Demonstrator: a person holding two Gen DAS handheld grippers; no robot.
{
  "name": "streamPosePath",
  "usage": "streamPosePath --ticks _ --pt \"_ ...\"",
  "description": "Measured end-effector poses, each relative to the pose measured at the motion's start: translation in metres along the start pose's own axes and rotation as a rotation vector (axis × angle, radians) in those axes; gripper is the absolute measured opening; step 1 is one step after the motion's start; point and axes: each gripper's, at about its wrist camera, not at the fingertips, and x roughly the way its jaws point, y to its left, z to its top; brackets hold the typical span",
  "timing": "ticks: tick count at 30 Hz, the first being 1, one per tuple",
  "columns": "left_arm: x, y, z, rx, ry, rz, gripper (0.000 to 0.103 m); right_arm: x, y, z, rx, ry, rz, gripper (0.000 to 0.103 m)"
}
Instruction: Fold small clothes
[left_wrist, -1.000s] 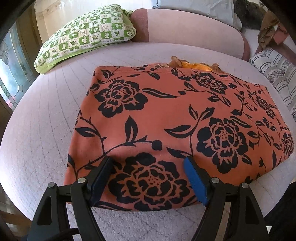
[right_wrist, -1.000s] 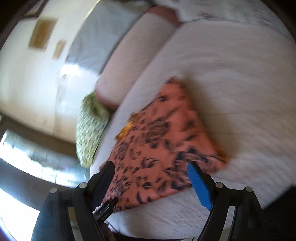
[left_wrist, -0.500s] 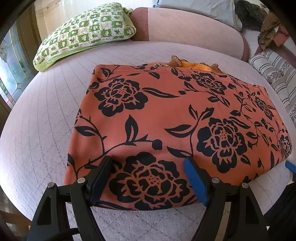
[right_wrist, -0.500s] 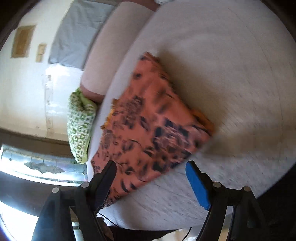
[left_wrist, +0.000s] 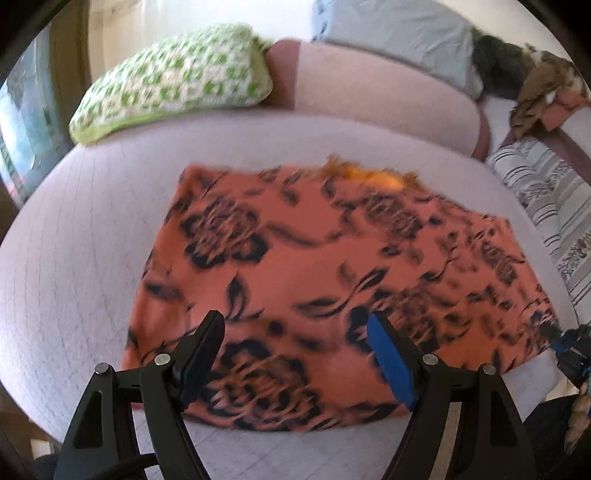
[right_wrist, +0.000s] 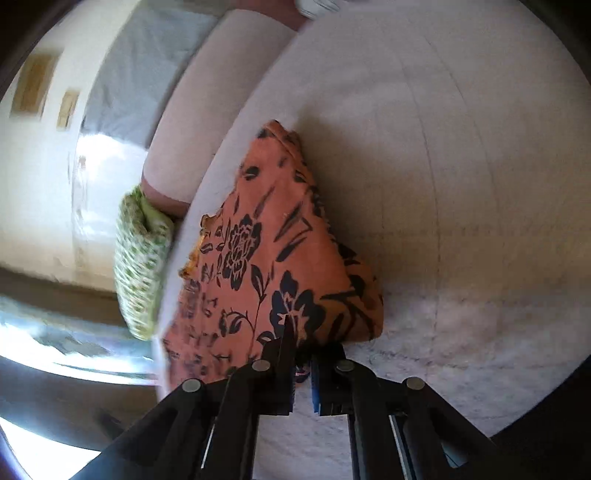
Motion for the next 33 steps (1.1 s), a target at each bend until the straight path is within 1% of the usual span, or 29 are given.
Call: streamPosePath --ticks 1,2,3,4,5,6,7,8,9,10,11,12,13,14,16,17,19,21,22,23,24,25,26,27,28,30,31,32,33 --pt "0.003 -0.008 0.001 0.020 -0.003 -0.005 0.080 0.001 0.004 -0.001 -0.031 0.003 -0.023 0.007" --pt "0.013 -0.019 0.001 0.056 0.025 0.001 0.080 0.004 0.007 -0.003 -0.061 0.007 -0.057 0.007" --pt "0.022 -0.023 0.001 0.077 0.053 0.006 0.080 0.008 0.005 -0.003 -0.072 0.014 -0.086 0.011" --pt "0.035 -0.028 -0.002 0.100 0.098 0.013 0.080 0.015 -0.005 -0.003 -0.040 0.047 -0.088 0.012" --pt "0.045 -0.032 -0.006 0.125 0.105 0.046 0.082 0.016 -0.017 -0.002 0.024 0.063 -0.041 0.013" --pt "0.045 -0.034 -0.007 0.140 0.083 0.057 0.083 0.011 -0.023 0.000 0.067 0.064 -0.011 0.019" --pt "0.043 -0.037 -0.009 0.165 0.067 0.069 0.083 0.004 -0.024 0.002 0.074 0.063 -0.012 0.024" --pt "0.043 -0.039 -0.010 0.178 0.062 0.072 0.083 -0.005 -0.024 0.004 0.068 0.052 -0.022 0.032" --pt "0.044 -0.039 -0.010 0.177 0.057 0.067 0.083 -0.015 -0.025 0.007 0.060 0.033 -0.025 0.037" --pt "0.044 -0.038 -0.011 0.172 0.053 0.060 0.084 -0.025 -0.026 0.013 0.057 0.010 -0.011 0.040" --pt "0.044 -0.039 -0.011 0.172 0.051 0.058 0.084 -0.032 -0.025 0.021 0.051 -0.008 0.008 0.055" --pt "0.044 -0.039 -0.012 0.172 0.047 0.058 0.084 -0.034 -0.020 0.030 0.032 -0.024 0.026 0.065" --pt "0.044 -0.037 -0.012 0.174 0.045 0.058 0.084 -0.035 -0.012 0.042 -0.006 -0.041 0.038 0.066" --pt "0.044 -0.039 -0.013 0.178 0.042 0.056 0.084 -0.031 -0.002 0.054 -0.047 -0.047 0.050 0.066" --pt "0.043 -0.037 -0.013 0.176 0.042 0.049 0.084 -0.012 0.015 0.083 -0.118 -0.016 0.108 0.066" --pt "0.043 -0.036 -0.012 0.175 0.042 0.044 0.084 0.003 0.021 0.097 -0.146 0.007 0.108 0.066" --pt "0.043 -0.033 -0.012 0.179 0.039 0.039 0.084 0.039 0.029 0.126 -0.175 0.058 0.055 0.066" --pt "0.043 -0.034 -0.013 0.181 0.032 0.036 0.084 0.071 0.034 0.145 -0.192 0.144 0.053 0.066" --pt "0.043 -0.034 -0.013 0.183 0.027 0.035 0.084 0.087 0.035 0.151 -0.202 0.181 0.031 0.067" --pt "0.043 -0.034 -0.014 0.187 0.020 0.034 0.085 0.100 0.033 0.155 -0.203 0.225 0.013 0.063" --pt "0.043 -0.034 -0.016 0.192 0.012 0.033 0.085 0.107 0.033 0.155 -0.209 0.247 0.000 0.049" --pt "0.042 -0.034 -0.017 0.194 0.006 0.030 0.085 0.110 0.040 0.154 -0.262 0.247 -0.033 0.032" --pt "0.041 -0.033 -0.018 0.196 -0.002 0.027 0.085 0.113 0.046 0.151 -0.303 0.265 -0.052 0.023" --pt "0.041 -0.033 -0.018 0.201 -0.010 0.025 0.085 0.113 0.052 0.149 -0.329 0.267 -0.065 0.020" --pt "0.041 -0.033 -0.019 0.203 -0.011 0.024 0.085 0.110 0.058 0.147 -0.358 0.251 -0.089 0.019" --pt "0.041 -0.032 -0.018 0.200 -0.010 0.019 0.085 0.104 0.068 0.144 -0.398 0.194 -0.128 0.017" --pt "0.041 -0.032 -0.018 0.199 -0.011 0.017 0.086 0.101 0.074 0.138 -0.439 0.158 -0.155 0.017" --pt "0.041 -0.033 -0.018 0.200 -0.013 0.018 0.086 0.104 0.075 0.134 -0.457 0.148 -0.178 0.017" --pt "0.041 -0.033 -0.018 0.203 -0.014 0.021 0.086 0.118 0.070 0.130 -0.473 0.168 -0.229 0.018"
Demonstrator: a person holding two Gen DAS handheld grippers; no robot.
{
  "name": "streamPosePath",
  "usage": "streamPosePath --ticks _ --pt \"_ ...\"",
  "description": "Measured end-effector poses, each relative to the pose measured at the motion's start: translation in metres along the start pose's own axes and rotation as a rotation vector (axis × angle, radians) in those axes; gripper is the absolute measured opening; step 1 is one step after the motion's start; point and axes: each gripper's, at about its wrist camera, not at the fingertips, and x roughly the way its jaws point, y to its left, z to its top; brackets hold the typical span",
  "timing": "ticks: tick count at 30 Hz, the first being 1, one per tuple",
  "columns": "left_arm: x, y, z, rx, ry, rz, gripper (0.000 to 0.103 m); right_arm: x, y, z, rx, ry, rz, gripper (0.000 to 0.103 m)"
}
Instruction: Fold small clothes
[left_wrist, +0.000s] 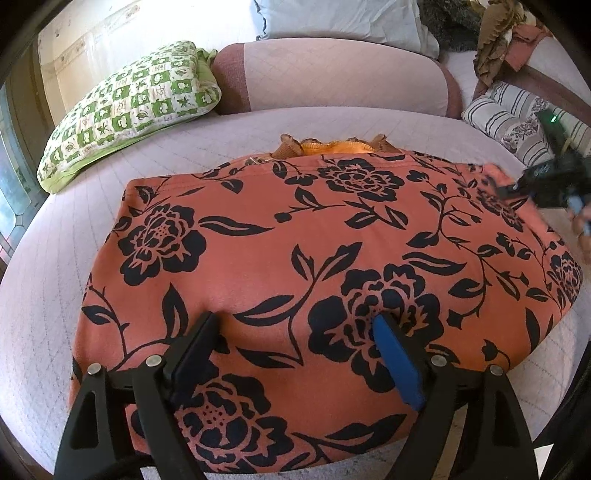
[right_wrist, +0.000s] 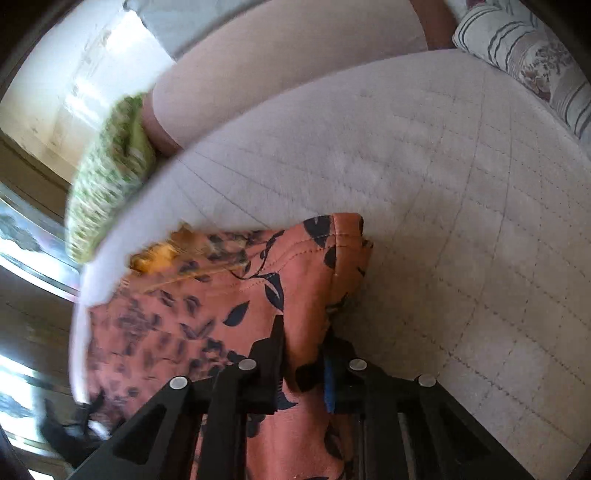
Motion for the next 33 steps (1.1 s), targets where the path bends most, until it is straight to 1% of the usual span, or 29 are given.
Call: streamPosePath --ticks 1,2,3,5,6,10,13,14,15,16,17,18,20,21,22,23,24,25,26,28,29,30,31,32,33 --pt "0.000 0.000 0.000 0.000 0.000 0.001 0.086 0.001 -0.009 0.000 0.003 -0.006 0.004 0.019" --pt "-0.001 0.000 0.000 -0.004 0.002 -0.004 0.086 -0.001 -0.013 -0.001 0.032 -0.026 0.029 0.023" --pt "-0.001 0.001 0.000 -0.007 0.005 -0.009 0.086 -0.005 -0.015 -0.001 0.056 -0.042 0.052 0.025" --pt "-0.001 0.002 0.000 -0.007 0.006 -0.012 0.086 -0.016 -0.014 -0.003 0.058 -0.058 0.035 0.029" --pt "0.000 0.001 0.000 -0.006 0.007 -0.011 0.086 -0.023 -0.014 -0.005 0.057 -0.063 0.020 0.029" --pt "0.001 0.002 0.001 -0.013 0.015 -0.013 0.086 -0.073 0.001 -0.026 0.041 -0.147 0.018 0.031" --pt "0.001 0.002 0.001 -0.016 0.015 -0.016 0.086 -0.096 0.016 -0.047 0.031 -0.166 0.068 0.037" --pt "0.001 0.002 0.001 -0.018 0.016 -0.018 0.086 -0.099 0.022 -0.054 0.029 -0.159 0.093 0.044" --pt "0.001 0.002 0.002 -0.020 0.017 -0.019 0.086 -0.100 0.029 -0.064 0.026 -0.144 0.128 0.058" --pt "0.001 0.003 0.002 -0.022 0.018 -0.021 0.086 -0.100 0.033 -0.071 0.028 -0.134 0.155 0.062" --pt "0.001 0.003 0.002 -0.025 0.019 -0.023 0.086 -0.096 0.037 -0.078 0.035 -0.125 0.182 0.063" --pt "0.000 0.003 0.002 -0.026 0.019 -0.024 0.086 -0.089 0.040 -0.086 0.044 -0.102 0.207 0.063" --pt "0.001 0.003 0.002 -0.027 0.018 -0.024 0.086 -0.074 0.039 -0.100 0.063 -0.059 0.213 0.063" --pt "0.000 0.003 0.002 -0.026 0.018 -0.025 0.086 -0.058 0.030 -0.105 0.103 -0.020 0.193 0.058" --pt "0.000 0.003 0.002 -0.028 0.019 -0.026 0.086 -0.047 0.024 -0.109 0.135 0.000 0.171 0.049" --pt "0.000 0.004 0.002 -0.029 0.019 -0.028 0.086 -0.041 0.014 -0.112 0.179 -0.001 0.172 0.032" --pt "0.000 0.004 0.001 -0.029 0.018 -0.029 0.086 -0.044 0.003 -0.114 0.241 -0.020 0.185 0.031" --pt "0.000 0.004 0.001 -0.029 0.018 -0.029 0.086 -0.047 -0.001 -0.115 0.266 -0.029 0.201 0.031" --pt "0.000 0.003 0.001 -0.028 0.018 -0.027 0.086 -0.052 -0.001 -0.116 0.274 -0.039 0.197 0.034" --pt "0.000 0.003 0.001 -0.032 0.018 -0.028 0.086 -0.061 0.004 -0.120 0.258 -0.051 0.177 0.036" --pt "0.000 0.003 0.001 -0.032 0.018 -0.028 0.086 -0.067 0.007 -0.122 0.245 -0.058 0.171 0.041" --pt "0.000 0.004 0.001 -0.030 0.018 -0.028 0.086 -0.073 0.010 -0.126 0.236 -0.067 0.170 0.056" --pt "0.000 0.004 0.000 -0.029 0.016 -0.028 0.086 -0.079 0.013 -0.131 0.240 -0.084 0.175 0.062" --pt "0.000 0.003 0.001 -0.030 0.017 -0.028 0.086 -0.086 0.013 -0.135 0.240 -0.100 0.190 0.064" --pt "0.000 0.003 0.000 -0.031 0.016 -0.028 0.086 -0.090 0.017 -0.141 0.223 -0.111 0.211 0.064"
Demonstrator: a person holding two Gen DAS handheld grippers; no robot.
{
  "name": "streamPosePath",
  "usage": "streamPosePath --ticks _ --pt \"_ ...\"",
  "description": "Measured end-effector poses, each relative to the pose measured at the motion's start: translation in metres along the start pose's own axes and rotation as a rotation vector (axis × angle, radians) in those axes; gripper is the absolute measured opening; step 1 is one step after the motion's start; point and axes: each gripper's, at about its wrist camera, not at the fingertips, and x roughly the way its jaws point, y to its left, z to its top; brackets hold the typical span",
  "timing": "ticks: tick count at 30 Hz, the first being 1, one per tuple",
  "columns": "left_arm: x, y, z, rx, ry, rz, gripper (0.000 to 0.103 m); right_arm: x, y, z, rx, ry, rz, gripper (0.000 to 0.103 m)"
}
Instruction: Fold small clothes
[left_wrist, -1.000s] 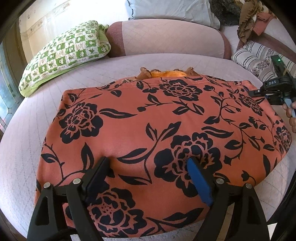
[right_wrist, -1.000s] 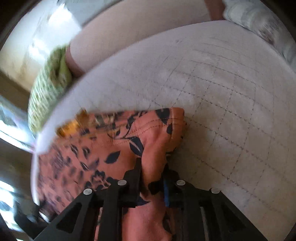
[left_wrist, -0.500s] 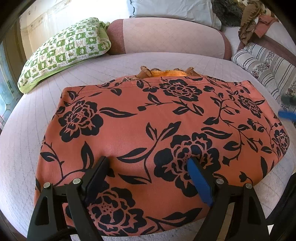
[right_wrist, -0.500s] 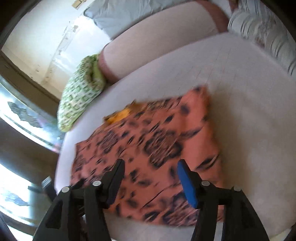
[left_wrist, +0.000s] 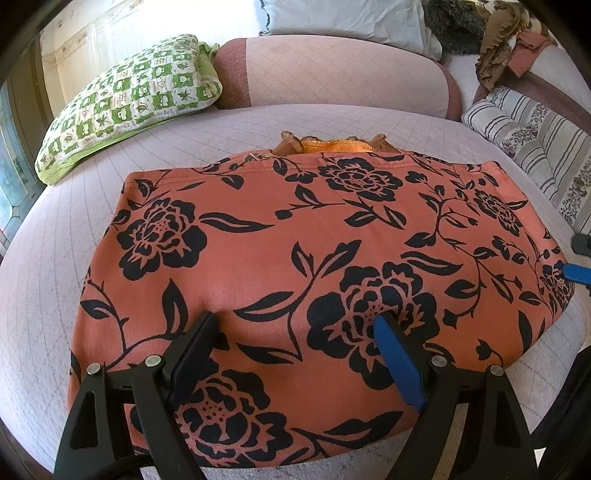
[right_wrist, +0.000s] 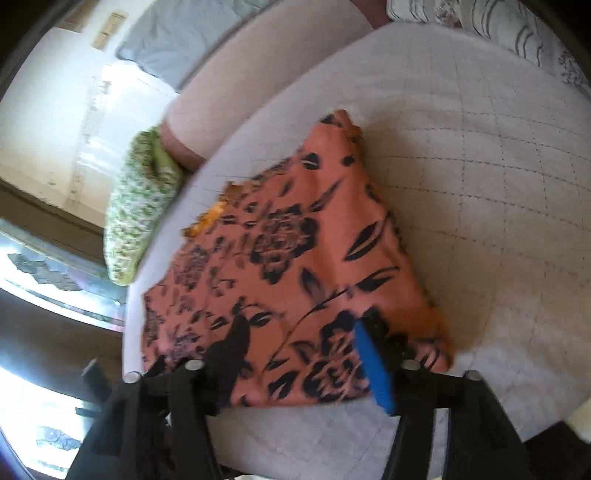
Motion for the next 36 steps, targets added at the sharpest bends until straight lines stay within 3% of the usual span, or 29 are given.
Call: streamPosePath --ticks 3,4,6,10,14,15,17,18,19,20,25,27,29,30,31,32,35,36 --pt "0.000 -0.001 -0.001 -0.002 0.000 -0.001 0.086 0.011 0.001 -0.008 -0.024 0.040 0.022 0.064" --pt "-0.001 -0.001 -0.001 -0.001 0.001 -0.003 0.086 0.021 -0.006 -0.011 -0.006 0.074 -0.005 0.064" --pt "-0.004 0.002 -0.001 -0.008 0.008 -0.014 0.086 0.021 -0.021 -0.010 0.053 0.065 0.031 0.064" --pt "-0.028 0.021 0.000 -0.101 -0.031 -0.032 0.086 0.019 -0.017 -0.007 0.037 0.074 0.013 0.064" --pt "-0.062 0.056 -0.007 -0.217 -0.108 0.030 0.086 0.022 -0.019 -0.011 0.019 0.054 0.037 0.065" --pt "-0.062 0.063 -0.010 -0.238 -0.093 0.033 0.086 0.022 -0.022 -0.012 0.034 0.044 0.058 0.065" --pt "-0.048 0.082 -0.021 -0.313 0.024 0.017 0.085 0.019 -0.029 -0.014 0.053 0.036 0.087 0.065" --pt "-0.036 0.092 -0.029 -0.354 0.092 -0.008 0.079 0.018 -0.031 -0.014 0.061 0.034 0.097 0.064" --pt "-0.034 0.098 -0.032 -0.372 0.103 -0.002 0.061 0.018 -0.032 -0.013 0.068 0.032 0.106 0.064" --pt "-0.039 0.103 -0.032 -0.385 0.089 0.016 0.049 0.017 -0.033 -0.013 0.070 0.031 0.110 0.065" --pt "-0.053 0.127 -0.031 -0.509 0.086 -0.090 0.050 0.017 -0.035 -0.013 0.073 0.027 0.134 0.065" --pt "-0.054 0.131 -0.033 -0.531 0.083 -0.118 0.058 0.017 -0.038 -0.013 0.090 0.026 0.152 0.065" --pt "-0.053 0.132 -0.037 -0.528 0.086 -0.129 0.058 0.016 -0.041 -0.012 0.097 0.027 0.164 0.065" --pt "-0.050 0.131 -0.037 -0.510 0.102 -0.116 0.050 0.016 -0.041 -0.012 0.100 0.027 0.169 0.065" --pt "-0.051 0.130 -0.038 -0.507 0.125 -0.073 0.018 0.016 -0.042 -0.012 0.101 0.026 0.172 0.065" --pt "-0.056 0.132 -0.039 -0.523 0.124 -0.049 0.008 0.016 -0.042 -0.012 0.102 0.027 0.174 0.065" --pt "-0.074 0.132 -0.035 -0.503 0.059 -0.049 0.010 0.015 -0.042 -0.012 0.103 0.028 0.180 0.065" --pt "-0.074 0.132 -0.036 -0.489 0.053 -0.049 0.016 0.016 -0.043 -0.012 0.104 0.029 0.182 0.065"
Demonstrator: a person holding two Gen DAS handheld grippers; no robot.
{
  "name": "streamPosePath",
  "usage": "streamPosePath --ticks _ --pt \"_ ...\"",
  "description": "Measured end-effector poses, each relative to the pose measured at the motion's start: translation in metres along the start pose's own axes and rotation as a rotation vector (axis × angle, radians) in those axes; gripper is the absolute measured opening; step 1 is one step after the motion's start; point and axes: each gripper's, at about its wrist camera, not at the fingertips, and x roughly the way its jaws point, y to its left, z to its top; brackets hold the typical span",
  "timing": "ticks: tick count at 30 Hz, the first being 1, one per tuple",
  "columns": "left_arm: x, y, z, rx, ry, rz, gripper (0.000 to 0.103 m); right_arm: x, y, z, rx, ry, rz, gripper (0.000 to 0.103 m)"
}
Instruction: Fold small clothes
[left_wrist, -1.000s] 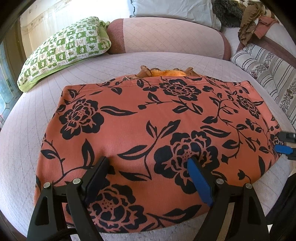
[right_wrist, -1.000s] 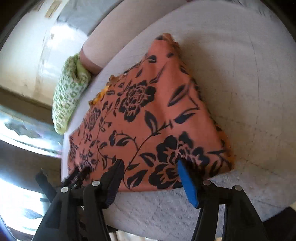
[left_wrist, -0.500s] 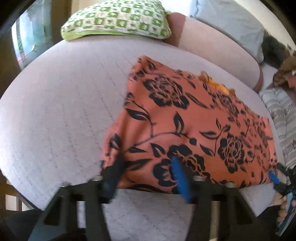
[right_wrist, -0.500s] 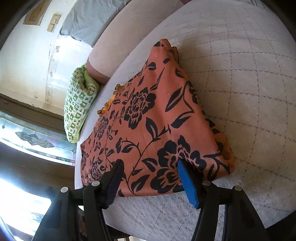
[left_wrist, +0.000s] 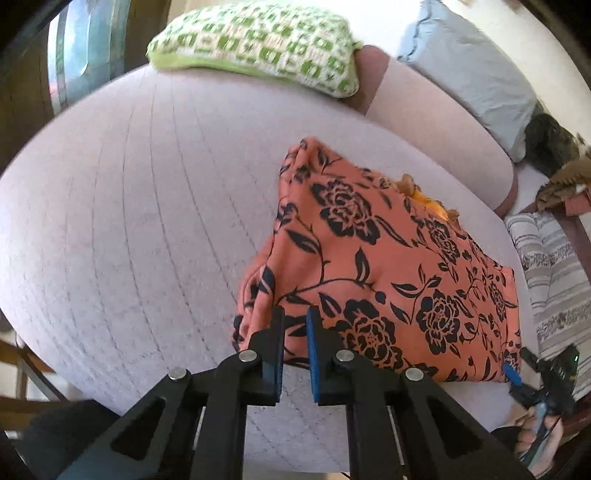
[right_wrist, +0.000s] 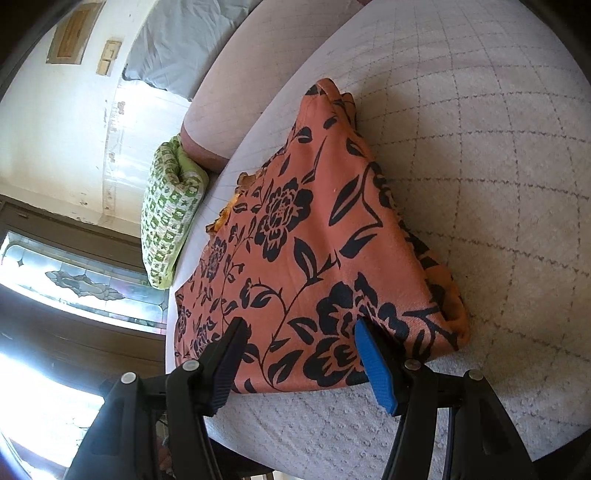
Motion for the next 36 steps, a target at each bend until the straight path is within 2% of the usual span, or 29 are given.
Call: streamPosePath --ticks 2,3,4,6,7,8,13,17,19,21,23,25,27,29,32,36 --pt "0.011 0.003 -0.002 0.007 0.034 0.033 0.065 0.001 -0.001 0.001 0.007 -0.001 0.009 0.067" --pt "0.017 0.006 -0.003 -0.010 0.046 0.045 0.068 0.001 -0.001 0.001 0.007 -0.002 0.010 0.068" --pt "0.023 0.009 -0.005 -0.021 0.057 0.042 0.067 0.002 0.000 0.002 0.002 -0.001 0.008 0.068" --pt "0.028 0.007 -0.009 0.016 0.066 0.053 0.054 0.001 0.003 0.002 -0.015 0.001 -0.002 0.068" --pt "0.028 0.004 -0.011 0.049 0.062 0.083 0.040 0.002 0.005 0.002 -0.024 0.002 -0.007 0.068" --pt "0.029 0.003 -0.010 0.053 0.071 0.071 0.021 0.002 0.005 0.002 -0.029 0.003 -0.009 0.068" --pt "0.027 0.026 -0.009 -0.146 0.104 -0.015 0.018 0.002 0.006 0.003 -0.027 0.005 -0.008 0.068" --pt "0.026 0.028 -0.013 -0.180 0.110 -0.012 0.018 0.002 0.004 0.003 -0.024 0.006 -0.002 0.068" --pt "0.024 0.018 -0.009 -0.137 0.122 0.019 0.023 0.002 0.002 0.004 -0.015 0.006 0.008 0.068" --pt "0.017 0.007 -0.003 -0.080 0.099 0.046 0.028 0.002 -0.001 0.004 -0.002 0.005 0.020 0.068" --pt "0.004 -0.005 0.008 -0.022 0.047 0.055 0.048 0.001 -0.002 0.005 0.003 0.005 0.028 0.068" --pt "-0.009 -0.019 0.029 0.038 -0.039 0.058 0.059 0.001 -0.002 0.005 -0.001 0.005 0.030 0.068" --pt "-0.006 -0.029 0.048 0.102 -0.071 0.064 0.064 0.000 -0.003 0.005 -0.002 0.006 0.032 0.068" --pt "0.016 -0.038 0.072 0.168 -0.052 0.082 0.064 0.000 -0.004 0.006 0.001 0.007 0.033 0.068" --pt "0.061 -0.044 0.103 0.230 0.021 0.081 0.064 -0.001 -0.004 0.007 0.003 0.010 0.036 0.069" --pt "0.094 -0.047 0.131 0.258 0.031 0.105 0.064 -0.001 -0.004 0.006 -0.004 0.013 0.040 0.069"
